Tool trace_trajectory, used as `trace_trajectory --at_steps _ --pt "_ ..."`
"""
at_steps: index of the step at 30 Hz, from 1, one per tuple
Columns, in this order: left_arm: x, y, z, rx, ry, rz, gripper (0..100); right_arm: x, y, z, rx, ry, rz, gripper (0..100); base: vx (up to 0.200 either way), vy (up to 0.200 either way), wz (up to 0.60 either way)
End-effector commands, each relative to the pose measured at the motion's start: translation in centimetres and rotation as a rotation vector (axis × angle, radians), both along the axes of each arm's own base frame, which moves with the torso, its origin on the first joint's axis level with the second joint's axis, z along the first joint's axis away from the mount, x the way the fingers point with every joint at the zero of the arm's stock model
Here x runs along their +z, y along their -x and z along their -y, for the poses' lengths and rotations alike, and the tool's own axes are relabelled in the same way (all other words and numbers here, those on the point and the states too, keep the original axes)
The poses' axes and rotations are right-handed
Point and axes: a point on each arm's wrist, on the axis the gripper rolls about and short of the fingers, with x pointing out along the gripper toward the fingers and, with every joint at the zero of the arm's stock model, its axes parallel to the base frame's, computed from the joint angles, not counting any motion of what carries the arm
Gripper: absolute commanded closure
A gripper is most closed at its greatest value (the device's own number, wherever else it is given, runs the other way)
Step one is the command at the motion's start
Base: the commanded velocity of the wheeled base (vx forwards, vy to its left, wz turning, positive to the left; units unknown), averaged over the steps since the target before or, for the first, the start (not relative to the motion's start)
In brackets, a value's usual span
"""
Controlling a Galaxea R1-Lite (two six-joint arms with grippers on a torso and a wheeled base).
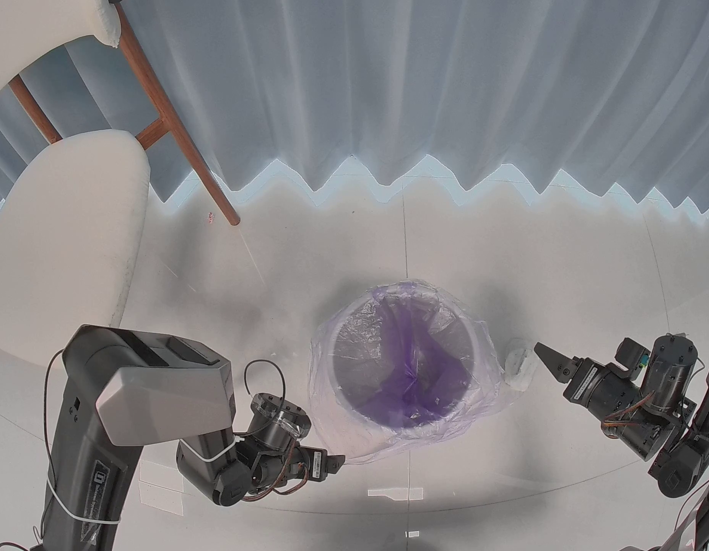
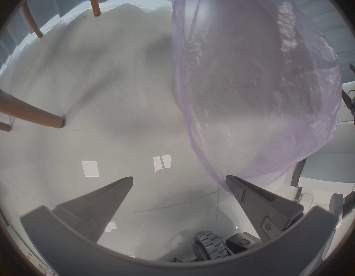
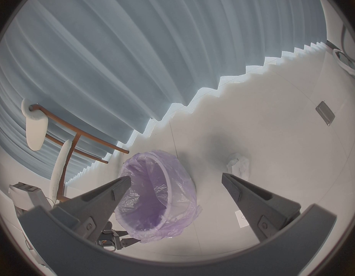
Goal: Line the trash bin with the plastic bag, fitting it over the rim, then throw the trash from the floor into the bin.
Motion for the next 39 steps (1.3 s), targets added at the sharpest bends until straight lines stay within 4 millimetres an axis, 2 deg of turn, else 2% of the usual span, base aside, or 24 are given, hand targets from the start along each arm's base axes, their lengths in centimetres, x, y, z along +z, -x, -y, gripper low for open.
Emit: trace_trajectory --at_steps 1,8,15,21,24,30,32,33,35,36,37,39 --pt "0.2 0.6 -1.9 0.072 -0.040 -0.012 0 0.0 0.1 0.1 -0.013 0.003 0.008 0 0.000 0.000 0.00" --pt "0.2 2.3 -3.9 0.130 -0.024 0.005 0 0.1 0.2 0.2 -0.025 0.010 0.008 0 0.000 0.000 0.00" --pt "1.1 4.1 -3.5 0.117 0.140 0.176 0 0.0 0.4 0.2 -0.025 0.018 0.004 0 0.000 0.000 0.00" --pt "0.6 5.3 -3.9 0.119 0.113 0.139 0 0.0 0.5 0.3 -0.041 0.024 0.009 0 0.000 0.000 0.00" --pt "2.7 6.2 -4.5 0.143 0.109 0.166 0 0.7 0.7 0.4 -0.043 0.031 0.042 0 0.000 0.000 0.00" --pt "10.9 8.8 -6.2 0.167 0.234 0.349 0 1.7 1.6 0.7 -0.040 0.033 0.082 0 0.000 0.000 0.00" --pt "12.7 9.6 -6.8 0.169 0.270 0.397 0 2.0 1.8 0.8 -0.041 0.025 0.098 0 0.000 0.000 0.00" --pt "14.3 10.4 -7.3 0.167 0.308 0.447 0 2.4 1.8 0.8 -0.042 0.016 0.119 0 0.000 0.000 0.00" --pt "16.5 11.3 -7.9 0.174 0.367 0.530 0 2.9 1.8 0.8 -0.058 0.006 0.144 0 0.000 0.000 0.00" --pt "16.5 11.3 -7.9 0.174 0.367 0.530 0 2.9 1.8 0.8 -0.058 0.006 0.144 0 0.000 0.000 0.00" --pt "18.2 12.0 -8.5 0.179 0.420 0.593 0 3.5 1.3 0.8 -0.089 -0.015 0.174 0 0.000 0.000 0.00" --pt "19.6 12.7 -9.0 0.192 0.484 0.644 0 4.2 0.6 0.7 -0.138 -0.057 0.205 0 0.000 0.000 0.00"
